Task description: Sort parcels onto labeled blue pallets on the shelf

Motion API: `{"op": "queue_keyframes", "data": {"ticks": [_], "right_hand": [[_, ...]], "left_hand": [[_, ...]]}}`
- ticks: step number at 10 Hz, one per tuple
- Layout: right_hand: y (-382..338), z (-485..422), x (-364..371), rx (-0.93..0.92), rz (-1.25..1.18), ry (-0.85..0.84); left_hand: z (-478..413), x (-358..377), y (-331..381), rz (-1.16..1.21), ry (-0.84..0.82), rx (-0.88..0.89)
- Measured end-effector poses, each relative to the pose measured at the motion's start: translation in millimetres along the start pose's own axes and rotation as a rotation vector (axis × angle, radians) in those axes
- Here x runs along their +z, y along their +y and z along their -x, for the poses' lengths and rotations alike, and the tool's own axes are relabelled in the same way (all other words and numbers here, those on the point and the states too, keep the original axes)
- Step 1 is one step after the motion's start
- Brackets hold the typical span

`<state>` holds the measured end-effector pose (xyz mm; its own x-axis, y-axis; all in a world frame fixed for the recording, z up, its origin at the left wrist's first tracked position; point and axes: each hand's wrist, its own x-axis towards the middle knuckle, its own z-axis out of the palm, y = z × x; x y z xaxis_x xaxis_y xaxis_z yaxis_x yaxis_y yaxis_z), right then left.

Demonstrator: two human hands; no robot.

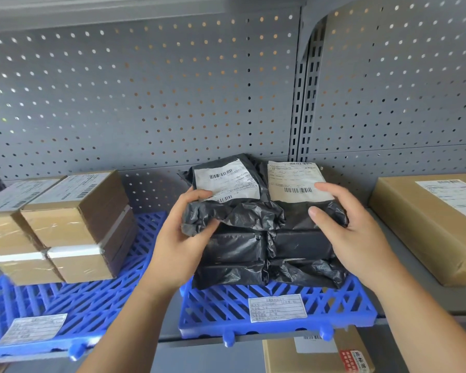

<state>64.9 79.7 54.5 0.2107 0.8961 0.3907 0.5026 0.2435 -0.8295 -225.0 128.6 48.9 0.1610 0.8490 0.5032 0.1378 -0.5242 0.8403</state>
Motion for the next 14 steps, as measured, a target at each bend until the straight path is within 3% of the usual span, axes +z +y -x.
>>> {"op": "queue_keyframes", "data": {"ticks": [3, 5, 8, 10, 12, 14], "right_hand": [[1.1, 3.2, -5.4, -0.013, 0.03, 0.035], [2.4, 5.0, -3.2, -0.007, 0.018, 0.003], [-1.1, 7.8, 3.3, 0.059, -0.021, 0.002], [-20.9, 5.8, -5.8, 0.076, 0.055, -0.01], [-43.2, 23.6, -8.4, 0.063, 0.161, 0.091], [-55.4, 53.9, -1.3, -0.012, 0.231, 0.147]], "left_hand": [[-4.5, -4.4, 14.6, -0.009, 0.058, 0.047], [0.9, 0.4, 17.1, 0.055, 0.018, -0.061], [0.5, 1.1, 12.6, -0.003, -0.014, -0.086], [0.2, -11.2, 7.4, 0.122, -0.067, -0.163], [17.2, -17.1, 5.5, 0.05, -0.113, -0.091], [46.8, -14.6, 11.5, -0.14, -0.004, -0.071]]}}
